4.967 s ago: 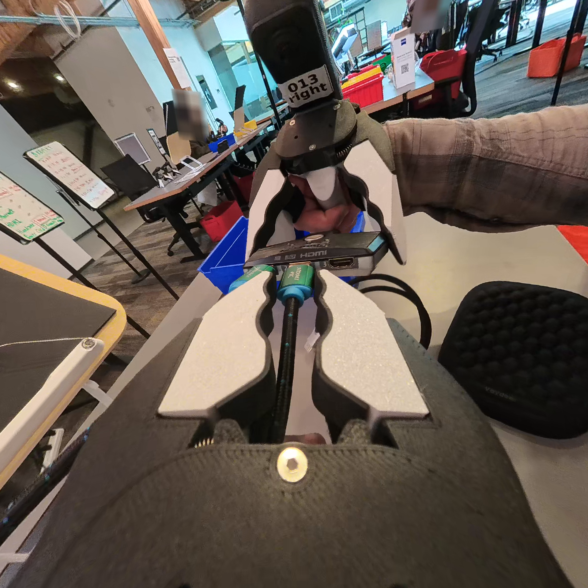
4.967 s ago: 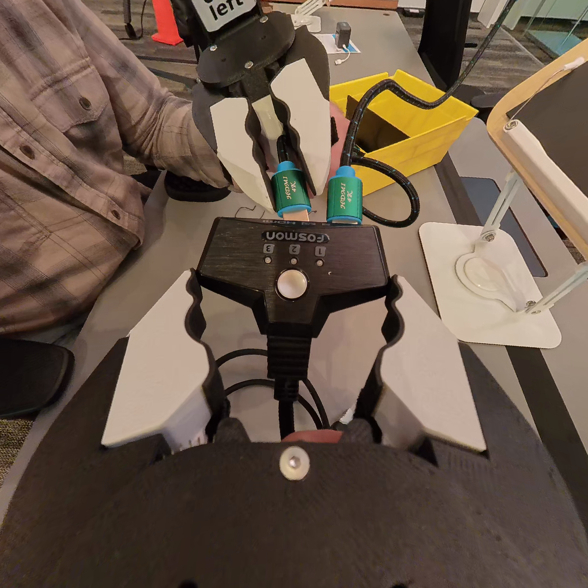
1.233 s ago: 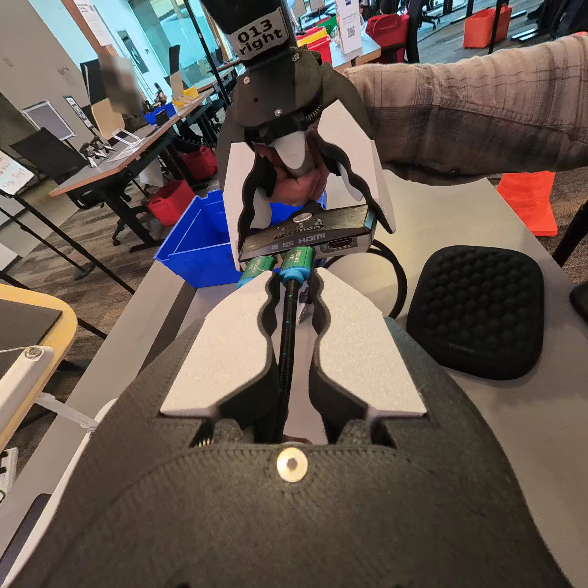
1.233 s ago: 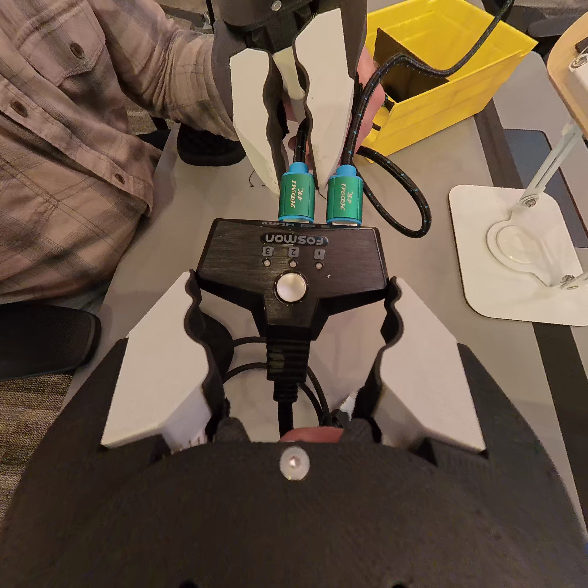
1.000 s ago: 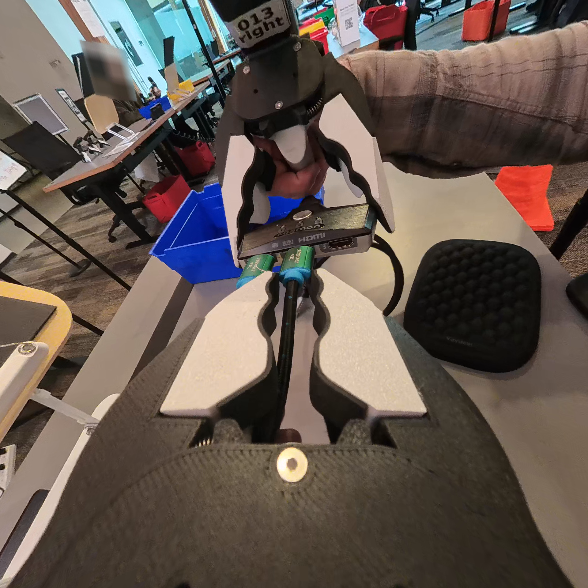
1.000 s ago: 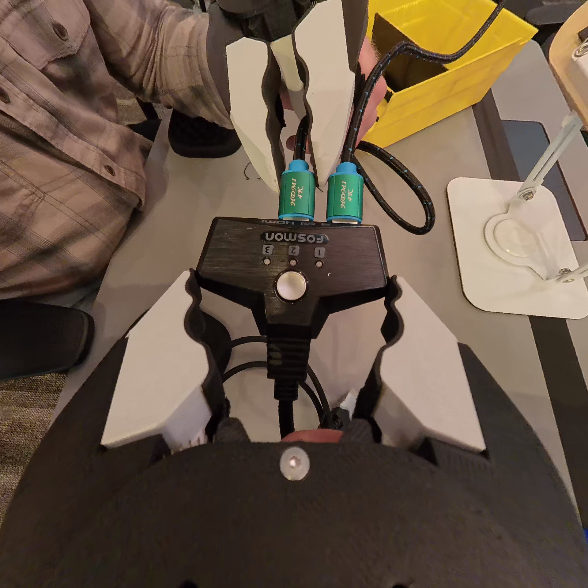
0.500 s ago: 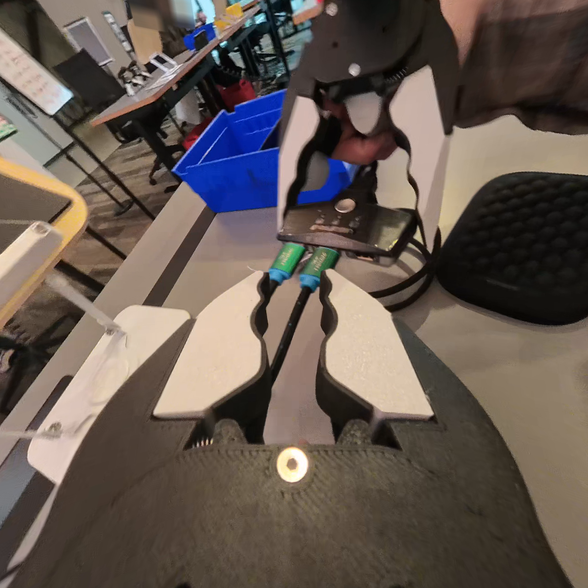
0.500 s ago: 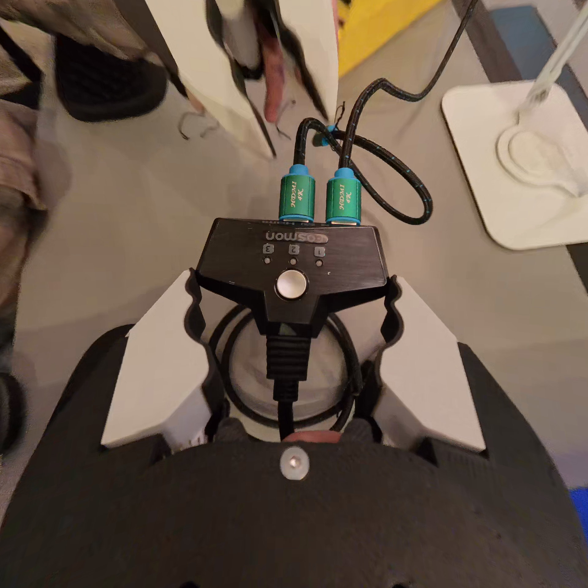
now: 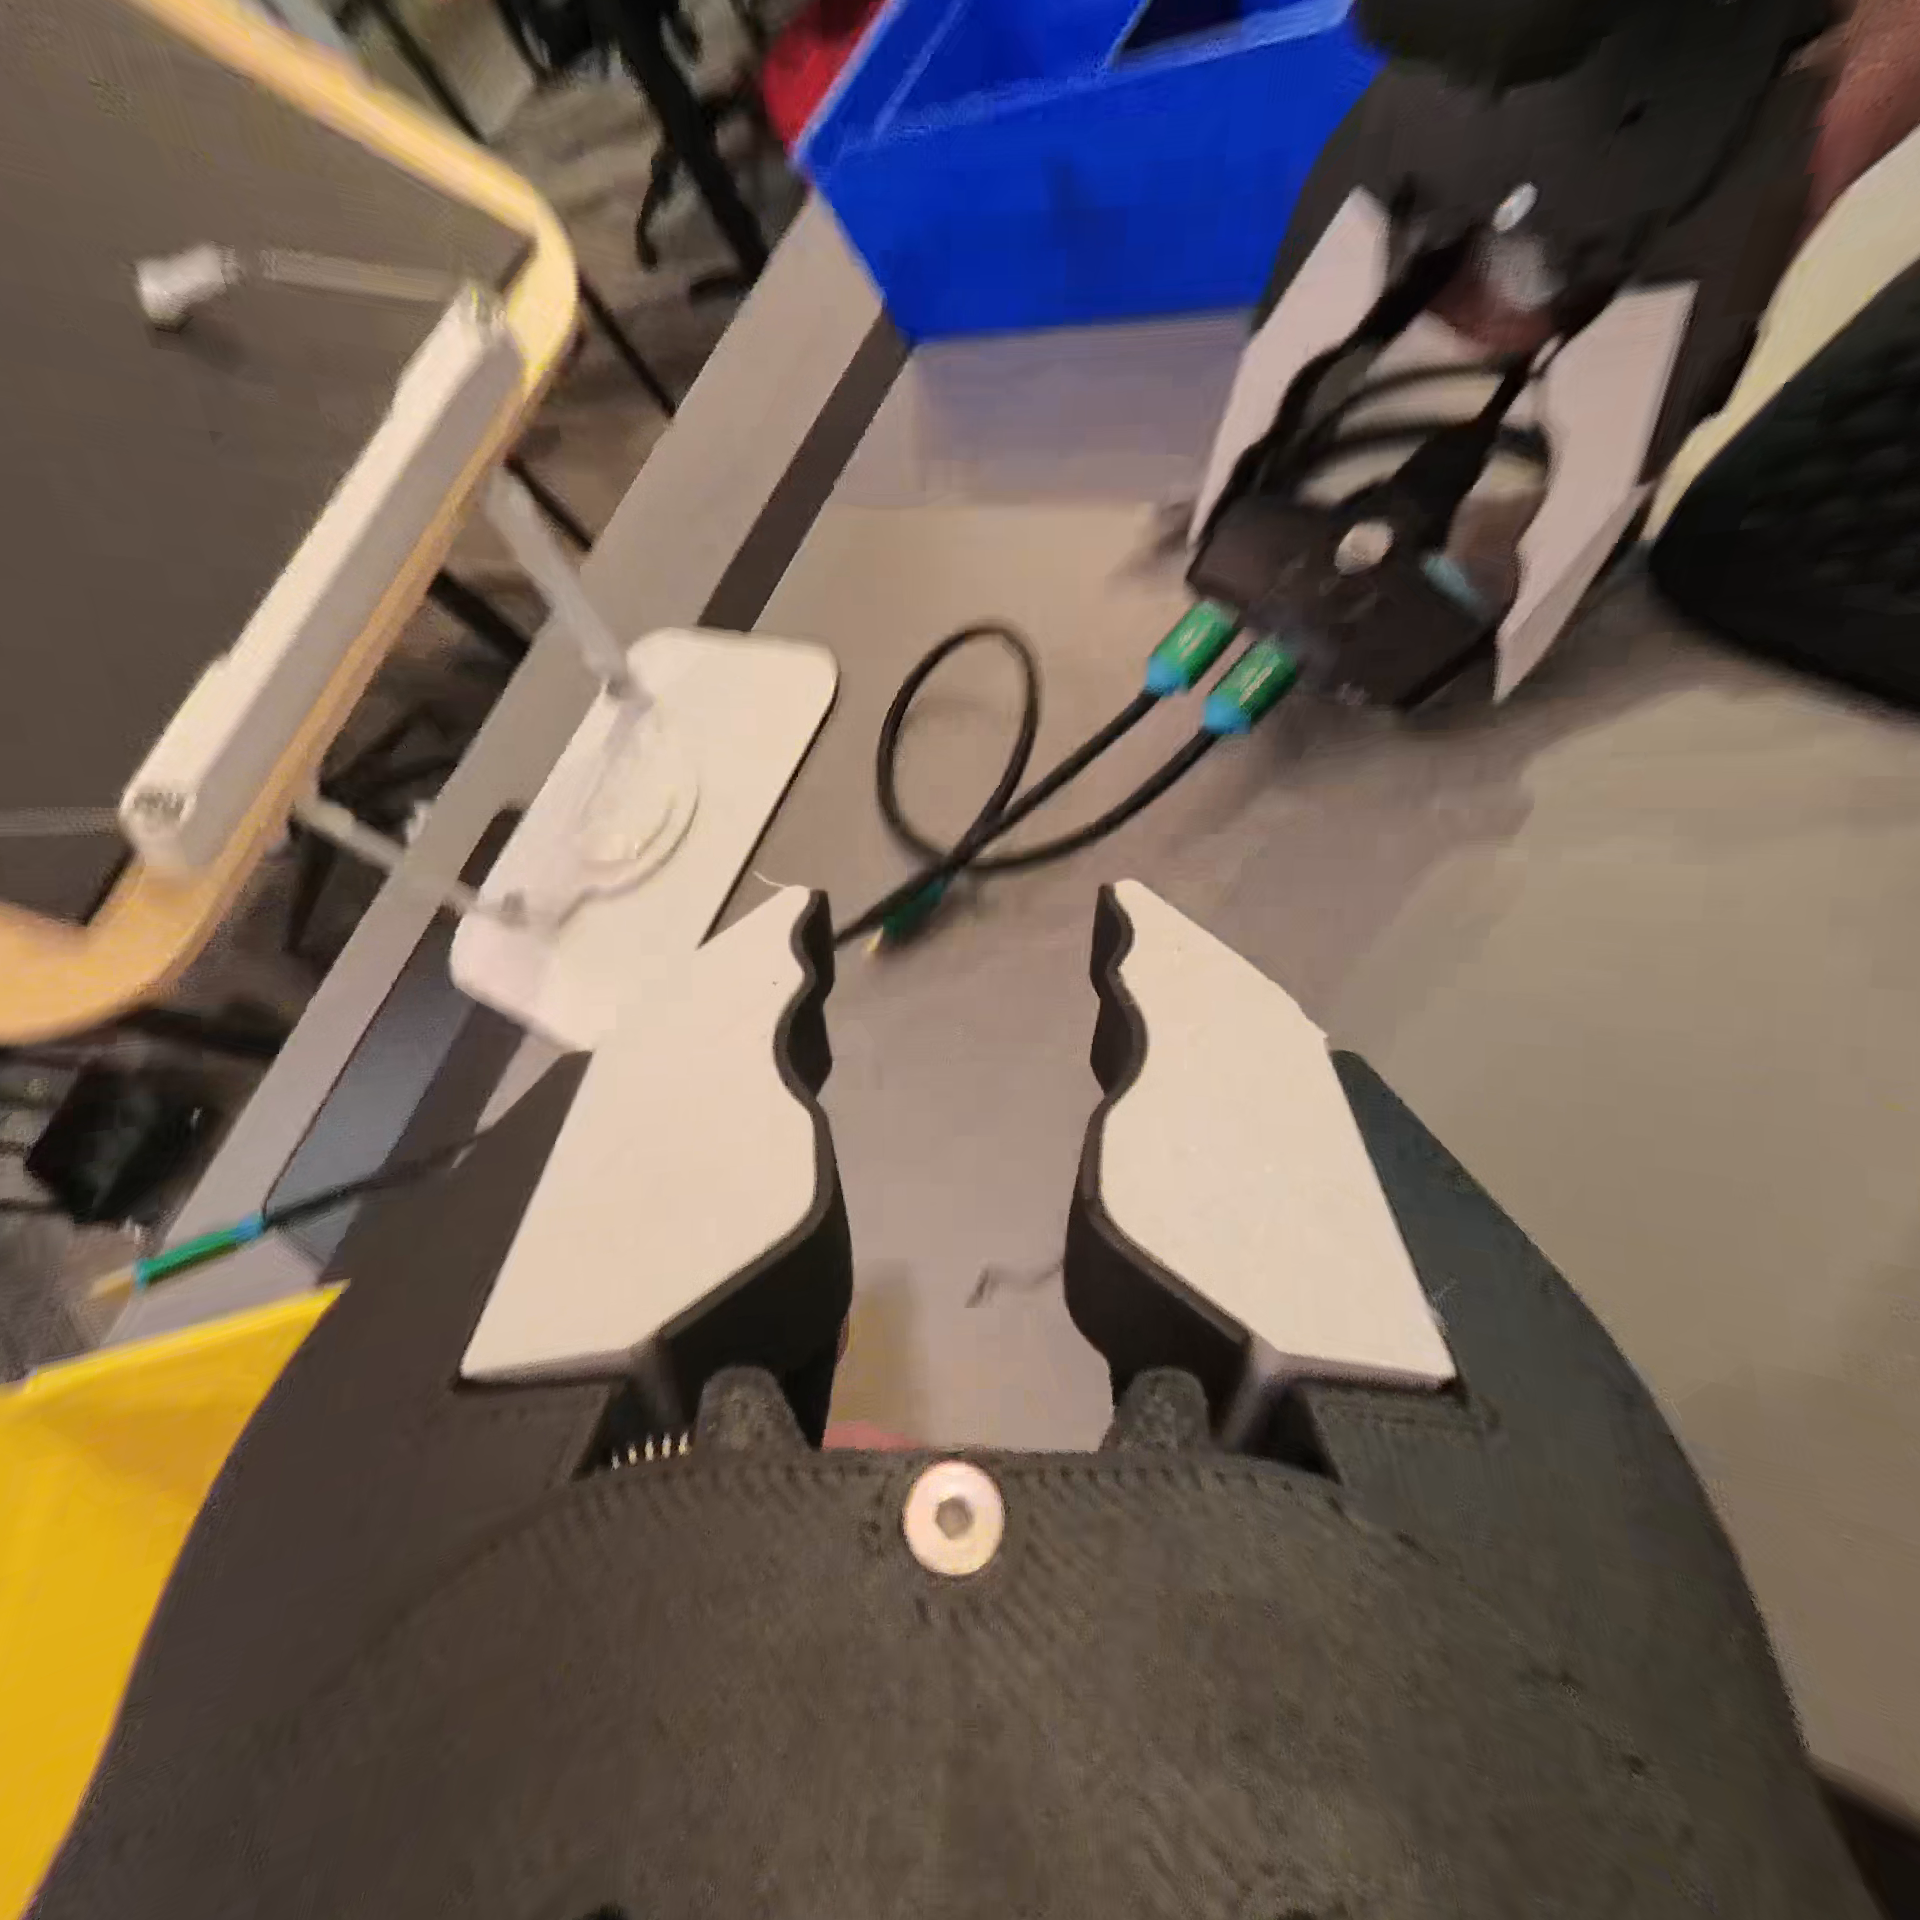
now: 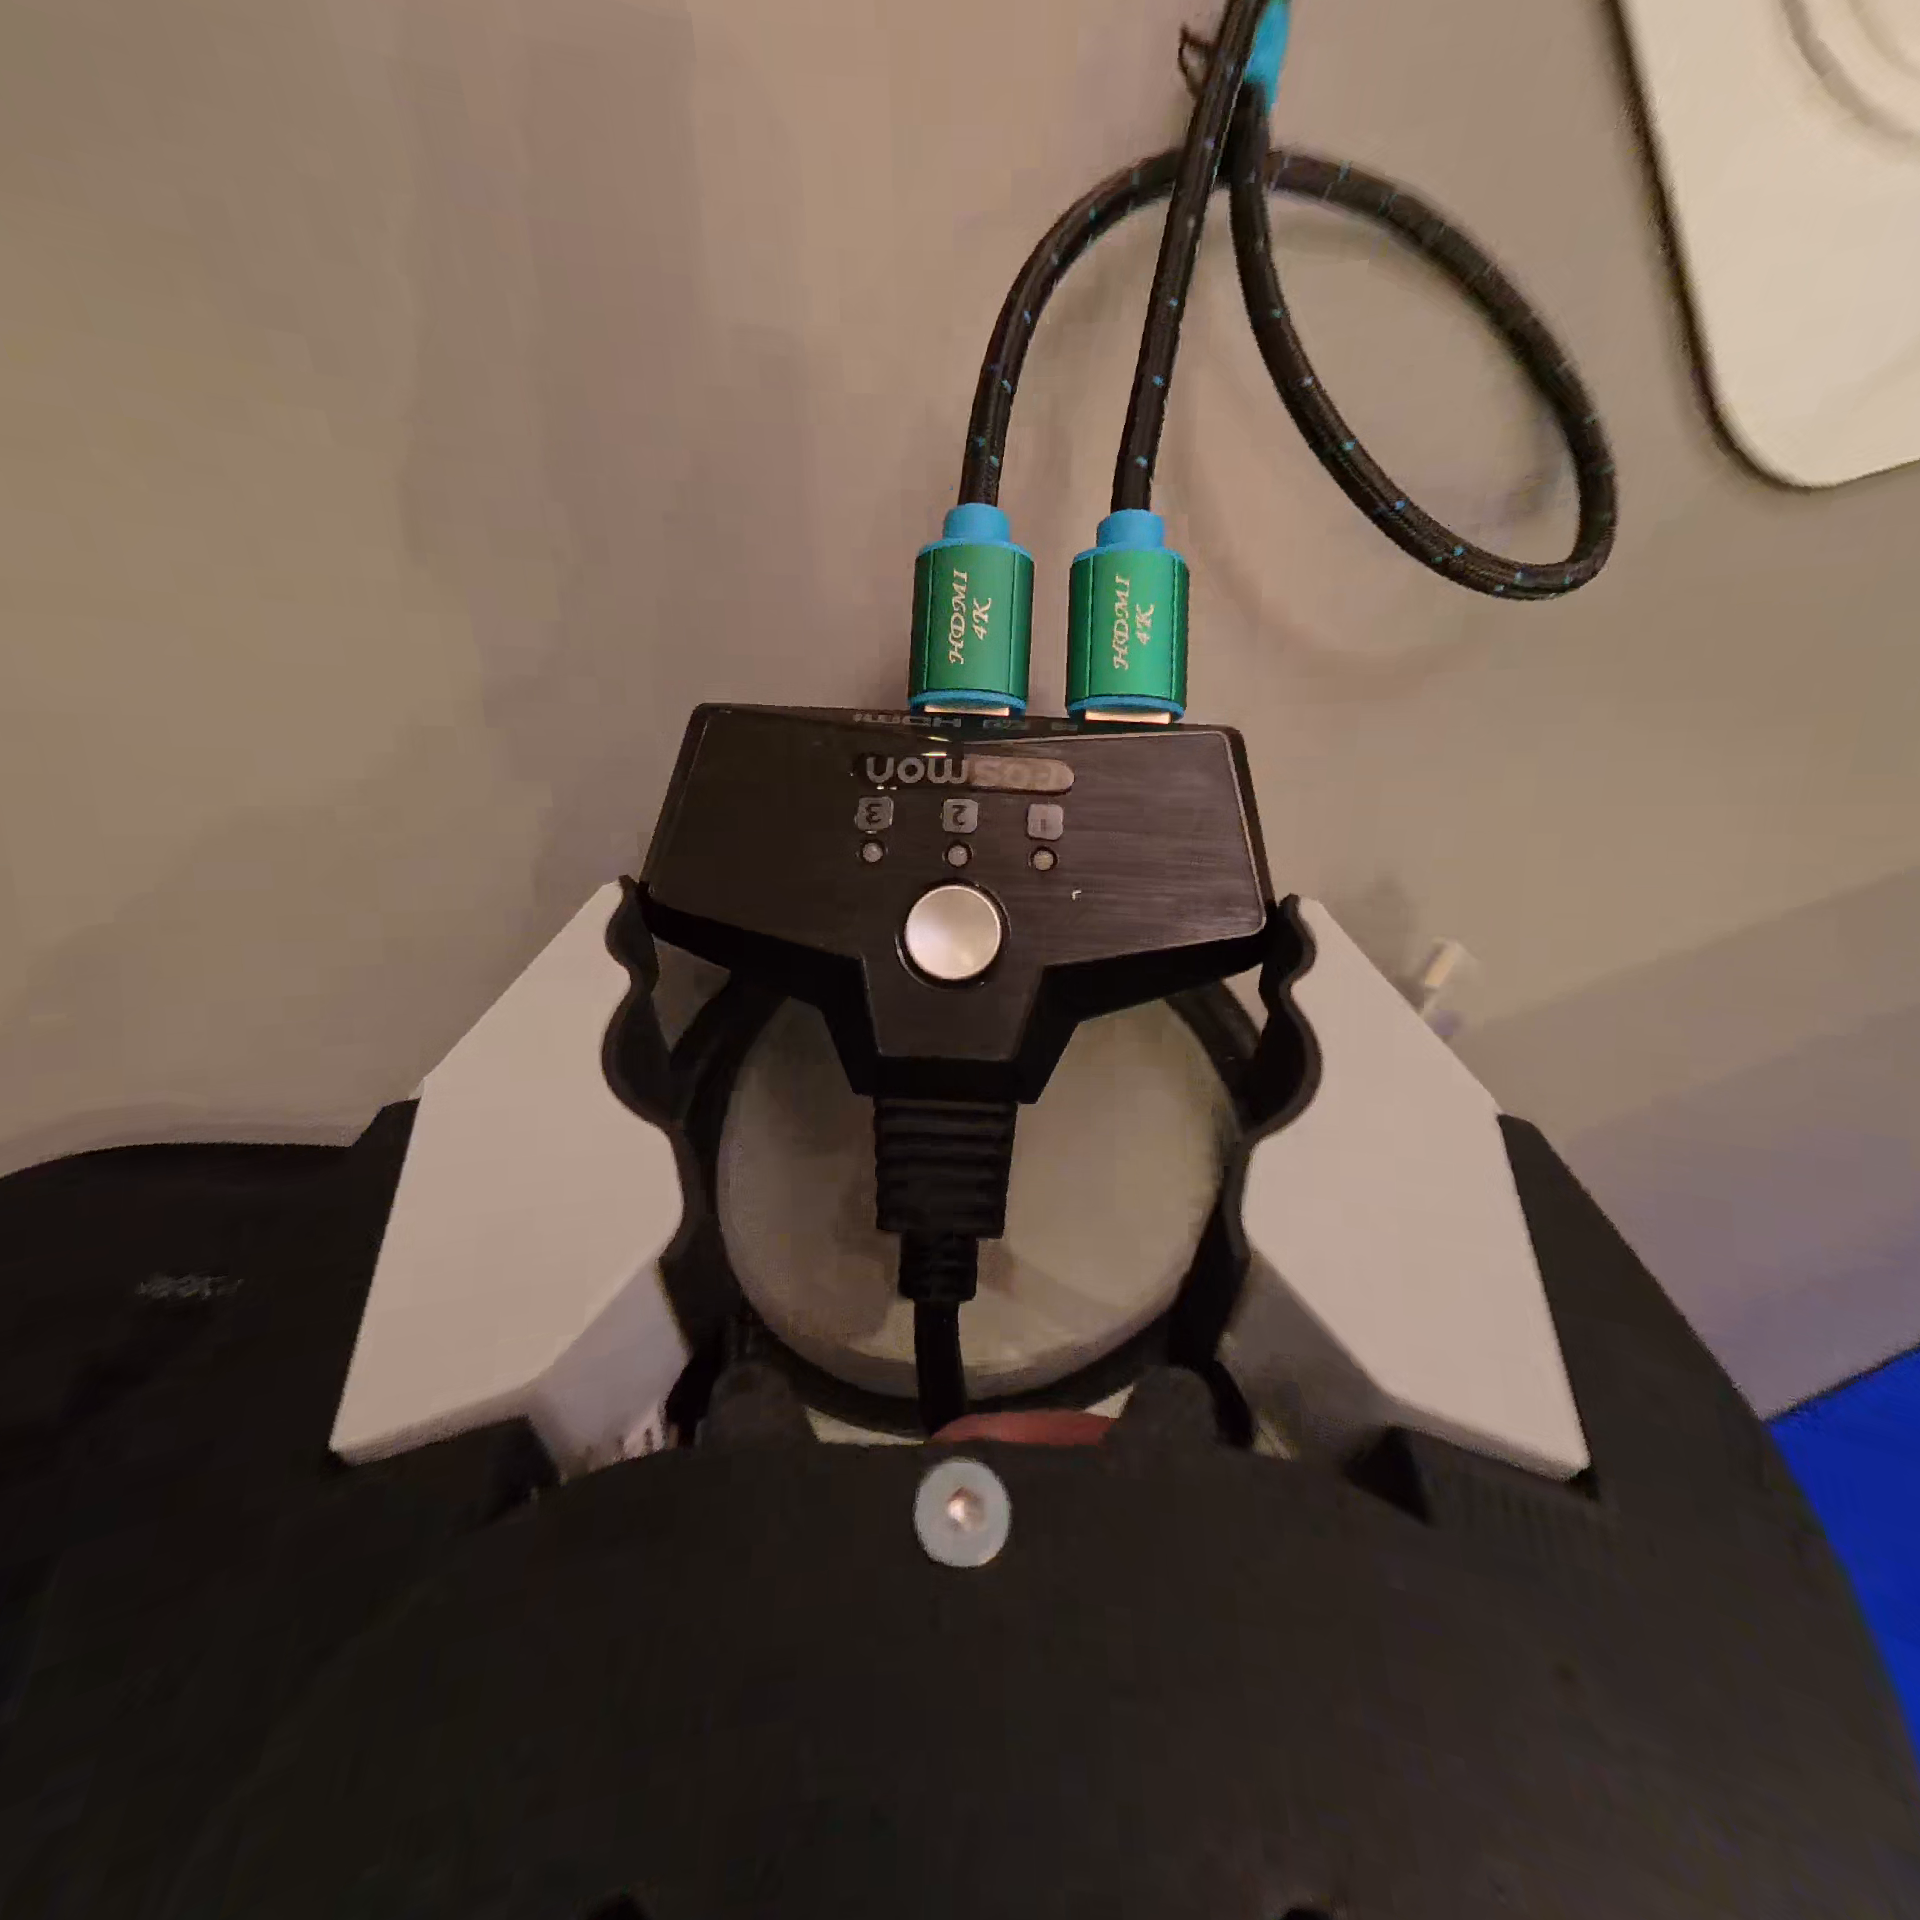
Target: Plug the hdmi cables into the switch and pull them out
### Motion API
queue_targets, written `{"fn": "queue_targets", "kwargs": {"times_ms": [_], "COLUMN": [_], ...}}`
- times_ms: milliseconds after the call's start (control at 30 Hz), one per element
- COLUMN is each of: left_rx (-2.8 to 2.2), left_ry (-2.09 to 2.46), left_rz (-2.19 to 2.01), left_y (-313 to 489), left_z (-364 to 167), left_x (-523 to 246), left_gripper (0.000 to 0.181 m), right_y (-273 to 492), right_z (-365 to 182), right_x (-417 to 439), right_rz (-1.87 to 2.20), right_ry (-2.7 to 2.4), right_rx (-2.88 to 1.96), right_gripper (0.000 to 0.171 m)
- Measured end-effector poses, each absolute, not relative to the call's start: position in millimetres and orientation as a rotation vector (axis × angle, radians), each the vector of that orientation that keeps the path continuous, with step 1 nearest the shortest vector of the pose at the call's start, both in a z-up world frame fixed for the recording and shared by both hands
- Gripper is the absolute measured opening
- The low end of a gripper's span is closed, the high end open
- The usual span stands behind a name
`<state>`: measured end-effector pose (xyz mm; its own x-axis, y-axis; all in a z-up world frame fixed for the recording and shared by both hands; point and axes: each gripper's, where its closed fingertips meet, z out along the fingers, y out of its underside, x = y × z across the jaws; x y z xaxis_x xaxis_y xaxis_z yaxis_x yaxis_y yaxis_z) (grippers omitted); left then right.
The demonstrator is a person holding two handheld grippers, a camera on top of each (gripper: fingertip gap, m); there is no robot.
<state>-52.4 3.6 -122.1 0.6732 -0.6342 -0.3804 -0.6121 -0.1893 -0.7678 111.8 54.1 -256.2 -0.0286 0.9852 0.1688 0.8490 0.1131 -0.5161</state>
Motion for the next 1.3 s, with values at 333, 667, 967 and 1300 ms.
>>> {"fn": "queue_targets", "kwargs": {"times_ms": [333, 667, 967, 1300], "left_rx": [-2.382, -2.593, -2.534, -2.509], "left_ry": [0.935, 0.929, 0.853, 0.819], "left_rz": [0.155, 0.07, 0.076, -0.176], "left_y": [-15, -22, -23, -32], "left_z": [-192, -228, -227, -209], "left_x": [-197, -216, -218, -205], "left_gripper": [0.055, 0.021, 0.017, 0.006], "right_y": [34, 17, 9, -3], "right_z": [-242, -208, -186, -179], "right_x": [98, 106, 111, 111], "right_rz": [0.548, 0.671, 0.673, 0.731], "right_ry": [-1.883, -1.835, -1.799, -1.795], "right_rx": [-1.767, -1.715, -1.659, -1.628], "right_gripper": [0.121, 0.113, 0.109, 0.104]}}
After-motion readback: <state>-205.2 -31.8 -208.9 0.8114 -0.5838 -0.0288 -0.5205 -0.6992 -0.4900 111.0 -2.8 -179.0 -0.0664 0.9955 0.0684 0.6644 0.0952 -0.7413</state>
